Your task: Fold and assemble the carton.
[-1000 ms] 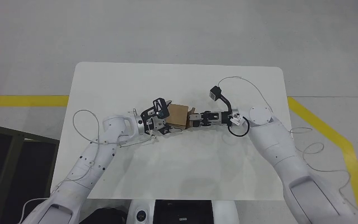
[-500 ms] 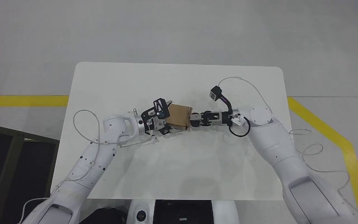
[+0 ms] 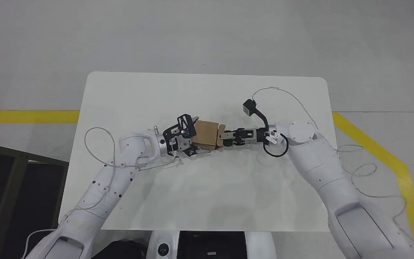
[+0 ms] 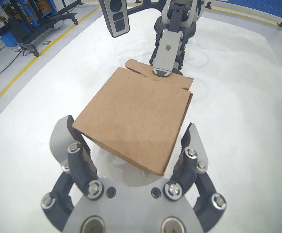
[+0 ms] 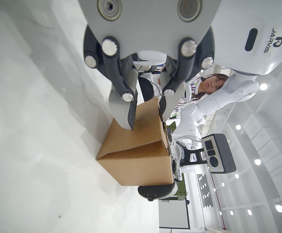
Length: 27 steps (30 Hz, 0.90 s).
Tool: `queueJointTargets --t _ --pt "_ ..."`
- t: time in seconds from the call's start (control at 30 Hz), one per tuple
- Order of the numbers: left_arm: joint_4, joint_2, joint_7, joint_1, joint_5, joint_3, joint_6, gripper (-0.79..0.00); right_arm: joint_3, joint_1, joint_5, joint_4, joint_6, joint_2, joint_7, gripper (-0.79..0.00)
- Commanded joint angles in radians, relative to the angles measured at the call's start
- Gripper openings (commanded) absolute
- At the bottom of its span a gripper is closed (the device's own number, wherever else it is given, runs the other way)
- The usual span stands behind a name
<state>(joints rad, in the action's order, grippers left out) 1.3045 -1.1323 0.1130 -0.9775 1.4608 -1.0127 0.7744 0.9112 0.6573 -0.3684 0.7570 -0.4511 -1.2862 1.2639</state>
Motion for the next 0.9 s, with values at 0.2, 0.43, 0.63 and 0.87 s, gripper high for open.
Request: queueJointTargets --t 0.2,0.43,0.63,0.87 --pt "0.001 0.000 0.001 -0.001 -0.001 0.000 0.001 0.000 -0.002 -0.003 0.021 0.025 0.017 0.000 -0.006 -0.603" --pt "0.004 0.000 0.000 -0.001 -0.003 0.000 0.002 0.000 -0.015 -0.016 0.046 0.043 0.033 -0.004 -0.011 -0.631" --pt "0.004 -0.001 0.002 0.001 -0.003 0.002 0.002 0.000 -0.029 -0.027 0.058 0.047 0.036 -0.011 -0.018 -0.665" --pt "-0.001 -0.001 0.005 0.002 -0.003 0.004 0.000 0.000 -0.042 -0.036 0.057 0.037 0.030 -0.019 -0.015 -0.622"
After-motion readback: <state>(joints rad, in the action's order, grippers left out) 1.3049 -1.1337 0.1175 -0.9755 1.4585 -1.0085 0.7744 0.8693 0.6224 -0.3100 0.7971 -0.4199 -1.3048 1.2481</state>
